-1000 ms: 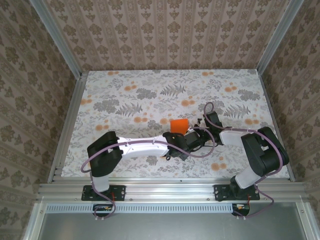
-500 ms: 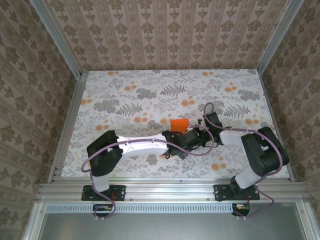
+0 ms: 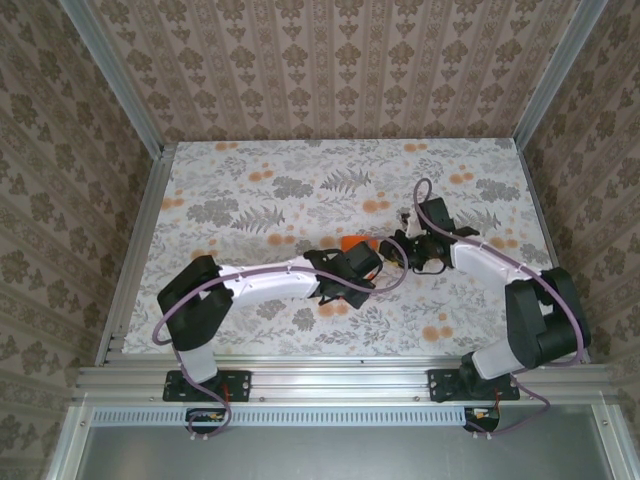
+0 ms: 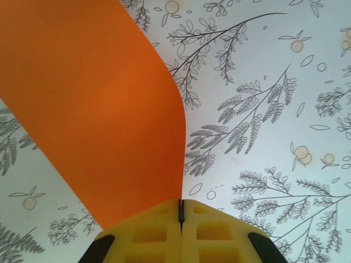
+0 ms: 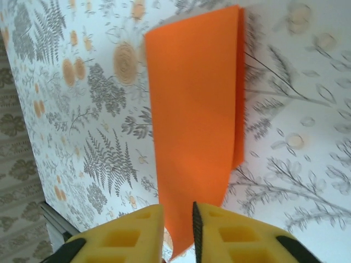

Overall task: Fold a paper plane with a square sheet of paper (pick it up from the middle)
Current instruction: Third fold the triangle at the center of the table.

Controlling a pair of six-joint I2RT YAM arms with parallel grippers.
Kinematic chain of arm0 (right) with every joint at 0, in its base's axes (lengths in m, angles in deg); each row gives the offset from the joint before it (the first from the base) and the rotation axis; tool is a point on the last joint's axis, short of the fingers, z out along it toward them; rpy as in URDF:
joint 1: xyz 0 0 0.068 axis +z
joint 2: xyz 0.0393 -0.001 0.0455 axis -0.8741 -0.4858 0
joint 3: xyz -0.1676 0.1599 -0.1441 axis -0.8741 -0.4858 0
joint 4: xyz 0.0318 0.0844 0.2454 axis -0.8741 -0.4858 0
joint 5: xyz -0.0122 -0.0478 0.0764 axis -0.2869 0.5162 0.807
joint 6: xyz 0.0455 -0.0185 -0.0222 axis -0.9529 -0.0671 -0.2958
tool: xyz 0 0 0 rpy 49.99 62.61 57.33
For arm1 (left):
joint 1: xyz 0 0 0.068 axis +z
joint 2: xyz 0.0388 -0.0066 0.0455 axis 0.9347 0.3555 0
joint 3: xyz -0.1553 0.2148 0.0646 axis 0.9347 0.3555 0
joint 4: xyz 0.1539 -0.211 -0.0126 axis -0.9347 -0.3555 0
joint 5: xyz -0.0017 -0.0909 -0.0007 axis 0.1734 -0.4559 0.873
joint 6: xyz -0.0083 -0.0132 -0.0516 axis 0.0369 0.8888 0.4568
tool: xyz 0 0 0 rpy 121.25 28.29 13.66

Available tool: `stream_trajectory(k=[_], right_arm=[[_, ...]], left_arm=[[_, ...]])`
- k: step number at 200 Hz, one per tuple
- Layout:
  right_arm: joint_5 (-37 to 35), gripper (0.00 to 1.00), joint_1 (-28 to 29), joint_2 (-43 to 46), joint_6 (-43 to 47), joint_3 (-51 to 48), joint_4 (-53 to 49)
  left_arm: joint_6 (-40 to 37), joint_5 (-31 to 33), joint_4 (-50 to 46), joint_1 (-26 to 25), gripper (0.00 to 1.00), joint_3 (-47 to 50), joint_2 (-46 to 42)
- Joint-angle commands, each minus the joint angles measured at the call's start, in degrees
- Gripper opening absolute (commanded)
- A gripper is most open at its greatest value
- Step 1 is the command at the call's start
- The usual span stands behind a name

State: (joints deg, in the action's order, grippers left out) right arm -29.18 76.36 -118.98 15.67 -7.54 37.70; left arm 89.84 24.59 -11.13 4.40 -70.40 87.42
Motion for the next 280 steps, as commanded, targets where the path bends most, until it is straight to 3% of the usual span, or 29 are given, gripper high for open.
stream_trajectory(k=[1, 63, 106, 184, 280], right_arm=[[2.28, 0.17, 1.52, -4.66, 2.37, 4.08, -2.24], [5.92, 0.1, 2.5, -15.41, 6.1, 10.68, -2.95], [3.12, 0.1, 2.75, -20.8, 11.53, 13.76, -7.34], [-1.3, 0.1, 3.23, -24.35, 19.58, 16.59, -13.34], [-2.28, 0.1, 3.35, -25.11, 21.63, 17.91, -14.79]], left_arm=[[-0.9, -3.46, 0.85, 0.65, 0.0, 0.79, -1.94], [0.31, -6.2, 2.11, 2.33, 0.0, 2.08, -3.05], [0.41, -9.55, 2.43, 4.23, 0.0, 2.46, -3.05], [1.37, -15.69, 3.97, 8.44, 0.0, 3.15, -2.88], [0.48, -21.82, 4.9, 14.06, 0.0, 3.4, -0.69]])
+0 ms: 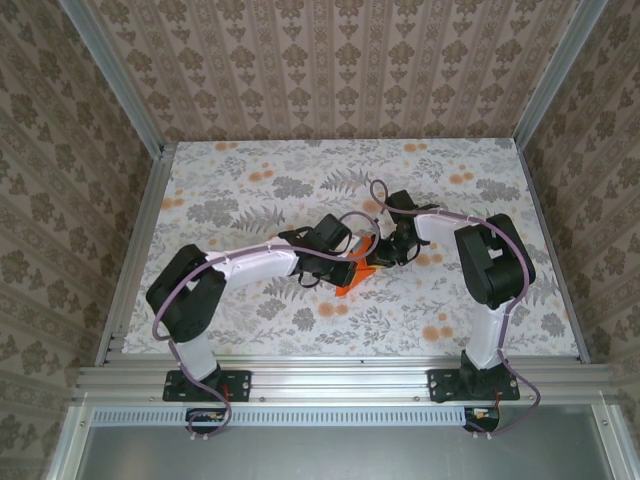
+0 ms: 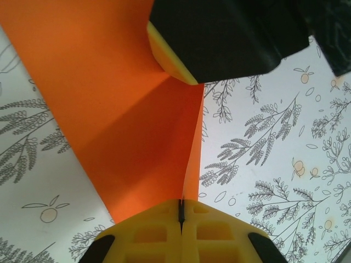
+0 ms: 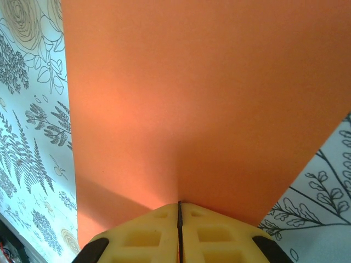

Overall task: Fold a paper plane with a square sheet of paper (pick it up from the middle)
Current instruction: Third fold the triangle at the center of the table.

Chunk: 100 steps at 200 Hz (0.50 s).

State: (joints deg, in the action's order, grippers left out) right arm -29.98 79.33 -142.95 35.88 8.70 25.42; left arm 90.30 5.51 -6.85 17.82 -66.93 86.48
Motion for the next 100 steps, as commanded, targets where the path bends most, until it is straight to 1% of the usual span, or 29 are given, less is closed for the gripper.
stream_trajectory(k=[1, 51, 100], right_arm=[[-1.47, 0.1, 0.39, -1.1, 1.41, 1.67, -2.51], [0.15, 0.1, 0.3, 0.08, -0.7, 4.93, -2.51], [1.27, 0.11, 0.33, -3.49, -2.53, 8.71, -1.25]], left_arm=[[-0.01, -2.79, 0.62, 0.68, 0.0, -0.1, 0.25], [0.1, -5.3, 1.1, 0.65, 0.0, 0.7, 0.74], [0.36, -5.85, 1.39, 0.64, 0.0, 0.83, 0.43]])
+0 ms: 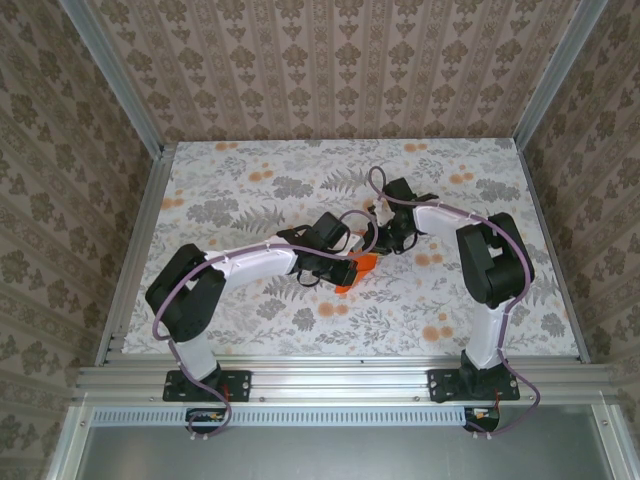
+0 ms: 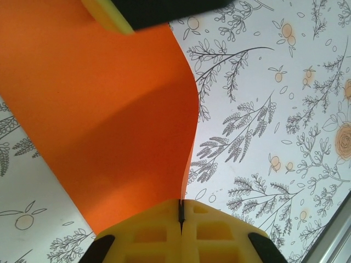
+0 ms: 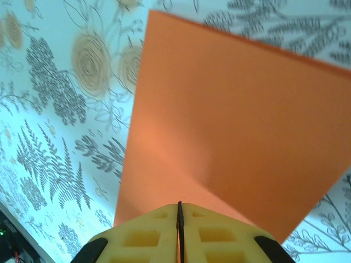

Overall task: Fold a paper plane with a square sheet of paper (pick it up from the middle)
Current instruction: Third fold the triangle at the center of the table.

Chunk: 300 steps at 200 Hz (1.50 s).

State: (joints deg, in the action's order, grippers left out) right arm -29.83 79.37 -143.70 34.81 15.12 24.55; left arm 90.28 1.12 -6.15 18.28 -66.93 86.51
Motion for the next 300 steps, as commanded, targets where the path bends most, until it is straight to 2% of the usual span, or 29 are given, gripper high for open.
stream_trajectory(k=[1, 39, 70, 119, 176, 225, 300], right_arm=[[1.1, 0.11, 0.28, -2.85, -1.51, 2.33, -0.3], [-0.6, 0.11, 0.45, -6.49, 0.11, 5.03, -1.62], [-1.44, 0.11, 1.27, -8.41, 5.52, 5.97, -7.37], [1.85, 0.12, 2.05, -7.34, 12.01, 3.75, -9.45], [-0.09, 0.12, 2.05, -7.01, 8.77, 3.76, -8.27], [1.14, 0.13, 2.04, -6.72, 8.07, 2.9, -7.7], [0.83, 0.13, 2.05, -6.27, 7.84, 2.55, -7.84]], left_arm=[[0.35, -1.49, 0.7, 0.22, 0.0, 0.83, 0.41], [0.52, -3.08, 0.92, 0.22, 0.0, 0.17, 0.41], [0.94, -5.07, 0.99, -0.11, 0.0, -0.49, 0.11], [0.81, -4.45, -0.87, -0.75, 0.0, -1.46, 0.23], [3.74, 3.49, -3.28, 0.07, 0.0, -0.26, 1.51], [3.5, 3.7, -0.9, 0.38, 0.0, 0.5, 2.77], [1.14, 6.52, -2.2, 0.97, 0.0, -0.51, 4.32]])
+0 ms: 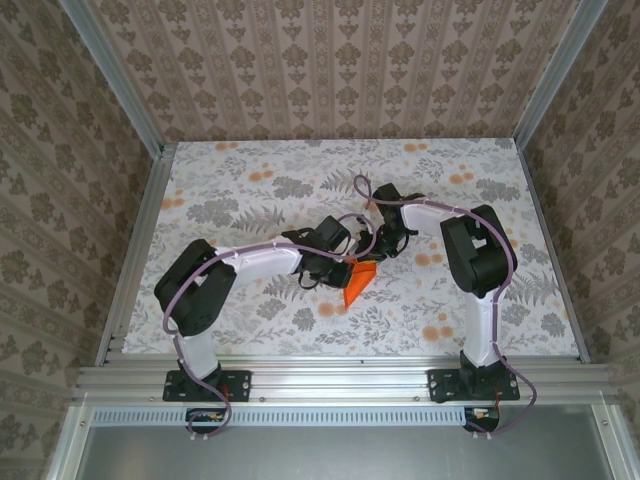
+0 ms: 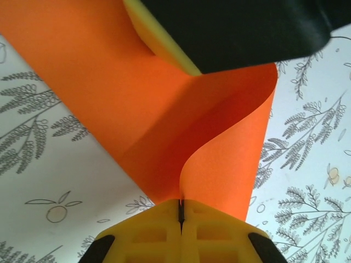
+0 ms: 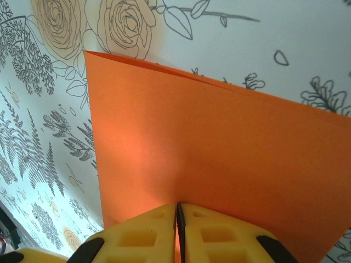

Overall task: Fold a paper plane with a square sheet of paper (pick it up from the middle)
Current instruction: Third fold the triangle at the center of the table.

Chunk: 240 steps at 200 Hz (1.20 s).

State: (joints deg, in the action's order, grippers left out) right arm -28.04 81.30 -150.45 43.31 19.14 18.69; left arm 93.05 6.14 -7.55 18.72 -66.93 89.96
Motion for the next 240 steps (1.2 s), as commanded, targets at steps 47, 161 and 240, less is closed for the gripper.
stream_trajectory(k=[47, 161, 240], right_arm=[[-1.05, 0.13, 0.12, 0.89, -0.79, -1.52, -2.1], [-0.96, 0.13, 0.12, 1.21, -1.6, -2.18, -1.76], [-1.25, 0.13, 0.14, 1.26, -1.76, -2.23, -1.8]], left_arm=[[-2.6, 0.92, -0.49, 0.53, 0.0, -1.03, 1.62], [-2.81, -0.24, 1.45, 0.67, 0.0, -0.63, 2.56], [-2.74, 0.31, 0.96, 0.62, 0.0, 0.25, 2.72]])
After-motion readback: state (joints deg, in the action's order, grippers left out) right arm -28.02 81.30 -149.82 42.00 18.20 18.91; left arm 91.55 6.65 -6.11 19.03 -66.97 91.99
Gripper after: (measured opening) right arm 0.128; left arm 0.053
